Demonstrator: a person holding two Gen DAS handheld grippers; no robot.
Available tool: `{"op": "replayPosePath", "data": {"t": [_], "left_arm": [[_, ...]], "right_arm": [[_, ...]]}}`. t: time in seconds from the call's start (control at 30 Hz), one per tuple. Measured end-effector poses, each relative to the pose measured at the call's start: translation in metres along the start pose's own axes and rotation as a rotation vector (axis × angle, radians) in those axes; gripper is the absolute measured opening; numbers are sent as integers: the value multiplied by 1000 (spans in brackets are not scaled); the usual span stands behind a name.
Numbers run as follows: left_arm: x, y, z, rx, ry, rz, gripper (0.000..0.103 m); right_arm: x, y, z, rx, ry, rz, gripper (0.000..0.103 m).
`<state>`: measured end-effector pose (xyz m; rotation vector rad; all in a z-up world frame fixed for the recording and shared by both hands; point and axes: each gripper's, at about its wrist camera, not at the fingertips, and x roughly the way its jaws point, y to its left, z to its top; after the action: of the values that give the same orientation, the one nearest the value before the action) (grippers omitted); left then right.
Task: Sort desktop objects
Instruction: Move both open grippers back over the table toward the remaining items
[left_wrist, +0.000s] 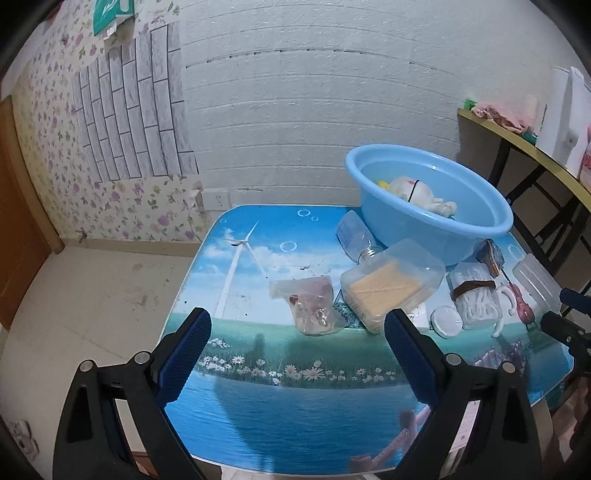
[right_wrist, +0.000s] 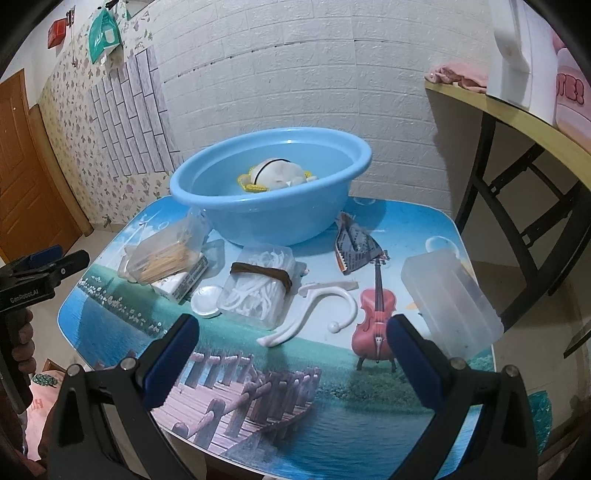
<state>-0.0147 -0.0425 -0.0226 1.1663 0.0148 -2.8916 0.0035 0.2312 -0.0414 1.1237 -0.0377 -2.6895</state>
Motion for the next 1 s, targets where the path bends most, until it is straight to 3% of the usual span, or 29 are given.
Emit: {"op": "replayPosePath", "data": {"t": [0.33,0.57,0.8,0.93,1.0], "left_arm": [[5,3,-1,-16,39,5,95],[7,3,-1,-27,40,-33,95],[22,-9,-10,79,91,24,95],[33,-2,-10,-3,177,-112,95],[33,-2,-11,-14,189,-131,95]], "right_arm": [[2,1,-2,-1,6,6,103],[3,-3,-2,15,7,4,103],[3,-3,-3,9,2,-9,103],[5,-4,-3,12,5,-16,103],[5,-3,-3,9,6,-17,103]]}}
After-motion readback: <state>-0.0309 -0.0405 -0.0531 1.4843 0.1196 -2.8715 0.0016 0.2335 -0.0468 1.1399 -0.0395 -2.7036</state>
